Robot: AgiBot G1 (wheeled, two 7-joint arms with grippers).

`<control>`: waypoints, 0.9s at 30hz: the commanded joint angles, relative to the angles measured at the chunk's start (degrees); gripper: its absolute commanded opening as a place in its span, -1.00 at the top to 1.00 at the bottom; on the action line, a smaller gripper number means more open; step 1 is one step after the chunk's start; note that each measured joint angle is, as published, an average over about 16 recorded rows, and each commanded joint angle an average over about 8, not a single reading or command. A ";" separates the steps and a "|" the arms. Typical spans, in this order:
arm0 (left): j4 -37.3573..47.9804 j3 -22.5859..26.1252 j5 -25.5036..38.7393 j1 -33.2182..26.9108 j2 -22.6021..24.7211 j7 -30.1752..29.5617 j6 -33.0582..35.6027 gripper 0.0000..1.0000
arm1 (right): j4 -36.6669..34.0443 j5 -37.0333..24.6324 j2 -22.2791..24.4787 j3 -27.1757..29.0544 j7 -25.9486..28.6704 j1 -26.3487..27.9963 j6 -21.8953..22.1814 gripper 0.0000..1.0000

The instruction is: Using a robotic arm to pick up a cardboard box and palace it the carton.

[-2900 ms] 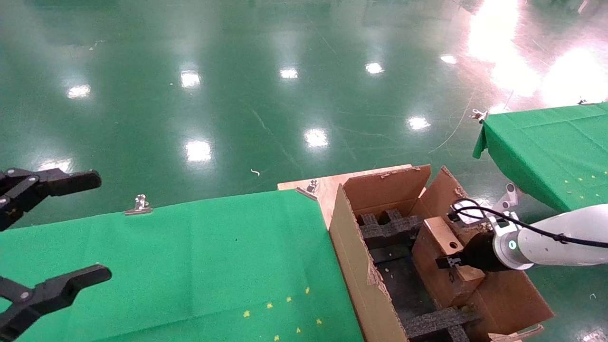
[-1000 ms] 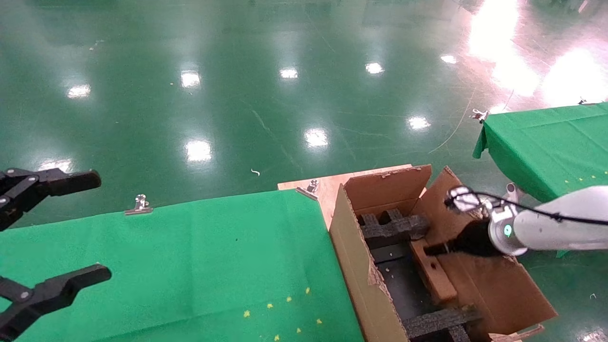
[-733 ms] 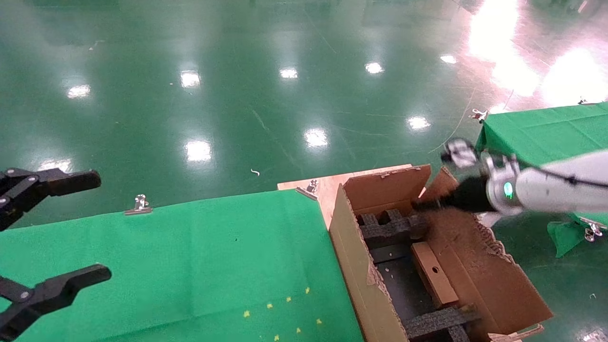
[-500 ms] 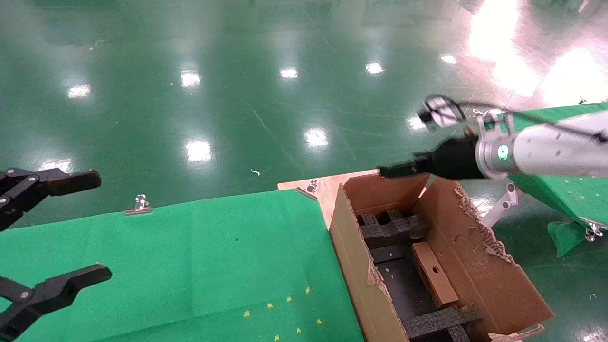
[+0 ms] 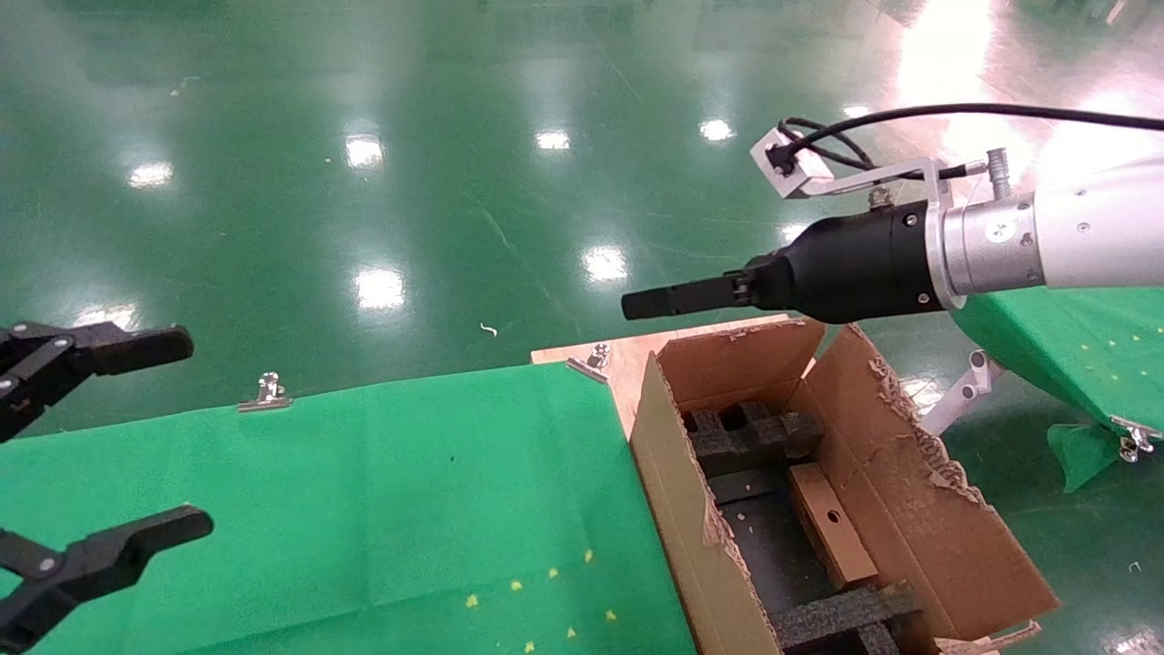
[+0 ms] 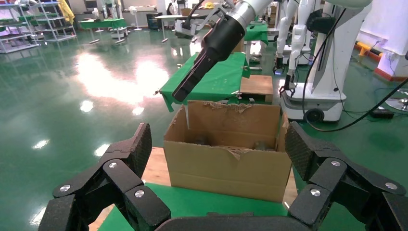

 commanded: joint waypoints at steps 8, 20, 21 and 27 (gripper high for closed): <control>0.00 0.00 0.00 0.00 0.00 0.00 0.00 -1.00 | 0.25 0.11 -0.09 0.90 -1.22 -1.23 0.15 -1.00; 0.00 0.00 0.00 0.00 0.00 0.00 0.00 -1.00 | 2.88 5.19 -0.59 9.48 -11.76 -8.68 -3.53 -1.00; 0.00 0.00 0.00 0.00 0.00 0.00 0.00 -1.00 | 3.11 5.63 -0.64 10.24 -12.70 -9.36 -3.85 -1.00; 0.00 0.00 0.00 0.00 0.00 0.00 0.00 -1.00 | 4.50 8.28 -0.91 14.78 -18.28 -13.36 -5.73 -1.00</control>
